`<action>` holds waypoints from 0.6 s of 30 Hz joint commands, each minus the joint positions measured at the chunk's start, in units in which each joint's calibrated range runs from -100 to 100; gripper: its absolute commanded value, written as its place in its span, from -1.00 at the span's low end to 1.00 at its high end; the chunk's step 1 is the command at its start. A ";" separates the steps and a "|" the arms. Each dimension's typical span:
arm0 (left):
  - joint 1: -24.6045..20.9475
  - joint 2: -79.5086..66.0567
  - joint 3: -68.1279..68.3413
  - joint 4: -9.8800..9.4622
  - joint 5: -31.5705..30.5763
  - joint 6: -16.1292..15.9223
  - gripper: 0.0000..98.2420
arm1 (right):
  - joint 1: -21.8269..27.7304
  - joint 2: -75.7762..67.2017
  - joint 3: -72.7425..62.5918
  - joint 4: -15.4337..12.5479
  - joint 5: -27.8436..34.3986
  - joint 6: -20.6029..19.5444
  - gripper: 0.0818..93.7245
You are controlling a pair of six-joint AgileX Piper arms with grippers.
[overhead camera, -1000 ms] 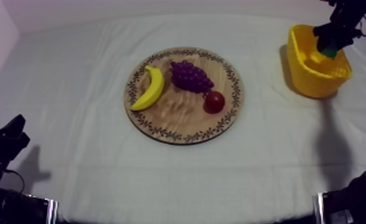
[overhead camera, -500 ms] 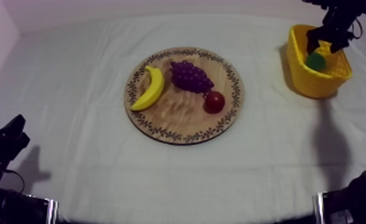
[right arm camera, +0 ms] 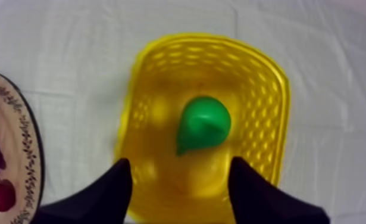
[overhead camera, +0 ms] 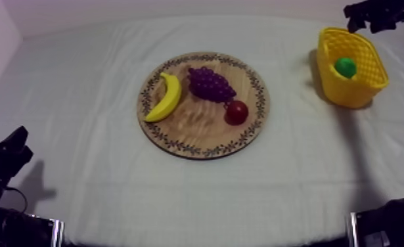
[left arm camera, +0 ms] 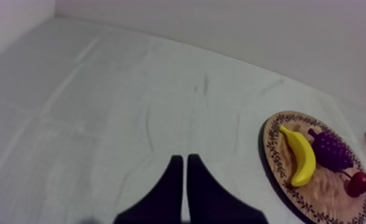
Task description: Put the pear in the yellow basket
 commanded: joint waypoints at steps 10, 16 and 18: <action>0.01 0.02 -0.02 -0.03 0.00 -0.01 -1.00 | -3.03 -30.09 29.08 -2.95 -16.48 -3.98 -0.38; 0.01 0.02 -0.02 -0.03 0.00 -0.01 -1.00 | -2.81 -43.33 42.95 -8.83 -22.92 -1.25 -0.57; 0.01 0.02 -0.02 -0.03 0.00 -0.01 -1.00 | -2.90 -47.91 46.62 -10.29 -23.83 -0.26 -0.66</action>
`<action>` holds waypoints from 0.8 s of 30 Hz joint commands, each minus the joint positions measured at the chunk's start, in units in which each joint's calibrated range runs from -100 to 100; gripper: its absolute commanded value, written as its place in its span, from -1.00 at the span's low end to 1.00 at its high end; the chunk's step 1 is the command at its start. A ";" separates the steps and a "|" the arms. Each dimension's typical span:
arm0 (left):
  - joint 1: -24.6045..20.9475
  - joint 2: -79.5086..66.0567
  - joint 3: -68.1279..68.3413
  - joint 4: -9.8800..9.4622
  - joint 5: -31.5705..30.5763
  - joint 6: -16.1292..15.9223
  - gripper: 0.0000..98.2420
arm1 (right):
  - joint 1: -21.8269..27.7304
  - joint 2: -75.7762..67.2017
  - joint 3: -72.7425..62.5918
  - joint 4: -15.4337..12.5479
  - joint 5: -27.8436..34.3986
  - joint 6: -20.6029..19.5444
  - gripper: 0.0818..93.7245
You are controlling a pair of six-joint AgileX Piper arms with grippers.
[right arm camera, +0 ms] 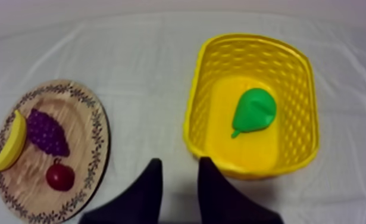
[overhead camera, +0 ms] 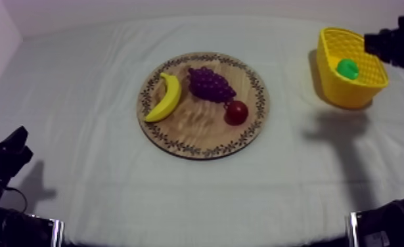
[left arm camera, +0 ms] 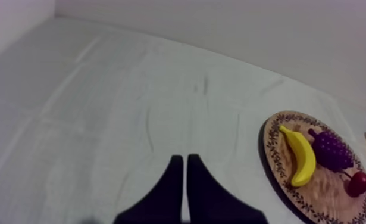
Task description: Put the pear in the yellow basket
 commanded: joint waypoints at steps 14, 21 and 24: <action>0.01 0.02 -0.02 -0.03 0.00 -0.01 -1.00 | 3.66 -39.71 32.06 -9.92 -0.53 3.64 -0.99; 0.01 0.02 -0.02 -0.03 0.00 0.02 -1.00 | 4.28 -50.51 41.31 -10.04 0.32 0.64 -0.99; 0.01 0.02 -0.02 -0.03 0.00 -0.02 -1.00 | 4.20 -53.27 42.95 -8.18 0.37 -3.79 -0.99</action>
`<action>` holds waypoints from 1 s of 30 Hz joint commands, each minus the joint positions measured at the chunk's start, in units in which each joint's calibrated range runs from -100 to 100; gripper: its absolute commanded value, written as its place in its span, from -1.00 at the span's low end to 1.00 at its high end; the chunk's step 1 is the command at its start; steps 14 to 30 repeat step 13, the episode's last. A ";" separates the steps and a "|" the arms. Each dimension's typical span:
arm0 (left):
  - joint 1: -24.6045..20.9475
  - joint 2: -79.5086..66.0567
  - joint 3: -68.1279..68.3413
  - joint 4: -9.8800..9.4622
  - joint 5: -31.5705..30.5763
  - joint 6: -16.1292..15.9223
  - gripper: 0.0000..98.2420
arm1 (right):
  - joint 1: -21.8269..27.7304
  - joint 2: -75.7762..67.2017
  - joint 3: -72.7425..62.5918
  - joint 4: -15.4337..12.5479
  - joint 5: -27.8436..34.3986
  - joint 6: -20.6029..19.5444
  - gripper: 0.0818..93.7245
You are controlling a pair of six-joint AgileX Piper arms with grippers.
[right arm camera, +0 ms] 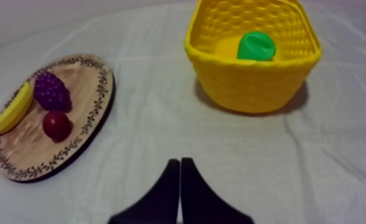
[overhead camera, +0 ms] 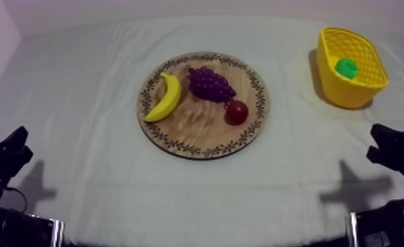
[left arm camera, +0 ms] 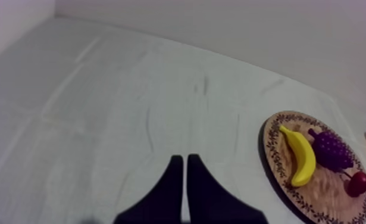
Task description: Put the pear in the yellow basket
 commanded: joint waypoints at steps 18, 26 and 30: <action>0.01 0.02 -0.02 -0.03 0.00 0.02 -1.00 | 2.17 -4.58 6.18 6.85 -9.75 8.08 -0.99; 0.01 0.02 -0.02 -0.03 0.00 0.02 -1.00 | 2.17 -4.58 6.18 6.85 -9.75 8.08 -0.99; 0.01 0.02 -0.02 -0.03 0.00 0.02 -1.00 | 2.17 -4.58 6.18 6.85 -9.75 8.08 -0.99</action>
